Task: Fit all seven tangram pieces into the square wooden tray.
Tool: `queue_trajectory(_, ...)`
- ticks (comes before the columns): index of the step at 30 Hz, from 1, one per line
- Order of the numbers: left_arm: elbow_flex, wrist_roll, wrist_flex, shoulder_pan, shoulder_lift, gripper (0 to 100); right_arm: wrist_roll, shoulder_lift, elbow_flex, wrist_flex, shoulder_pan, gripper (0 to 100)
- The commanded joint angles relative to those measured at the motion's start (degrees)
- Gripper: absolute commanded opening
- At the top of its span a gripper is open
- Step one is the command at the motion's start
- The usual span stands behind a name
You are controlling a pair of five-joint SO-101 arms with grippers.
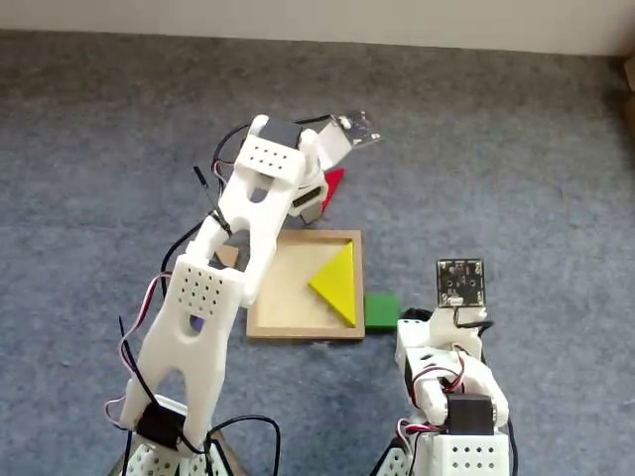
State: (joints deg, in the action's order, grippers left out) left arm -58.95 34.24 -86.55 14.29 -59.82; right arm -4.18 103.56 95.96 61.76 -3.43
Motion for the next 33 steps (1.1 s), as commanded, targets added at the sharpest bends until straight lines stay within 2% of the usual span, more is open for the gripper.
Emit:
queue_trajectory(1, -5.32, -0.18, -1.32, 1.36, 0.66, 19, -0.62, 0.31, 5.14, -0.75, 0.57, 2.9)
queue_trajectory(5, -7.52, -4.57, -1.23, 1.36, 0.66, 21, -0.62, 0.31, 5.14, -0.75, 0.57, 2.9)
queue_trajectory(11, -8.92, -7.03, -0.88, 1.1, 0.57, 34, -0.62, 0.31, 5.14, -0.75, 0.57, 2.9)
queue_trajectory(19, -8.75, -7.03, -0.88, 1.01, 0.4, 34, -0.62, 0.31, 5.14, -0.75, 0.57, 2.9)
queue_trajectory(33, -10.51, -6.95, -0.79, 0.57, -7.78, 34, -0.62, 0.31, 5.14, -0.75, 0.57, 2.9)
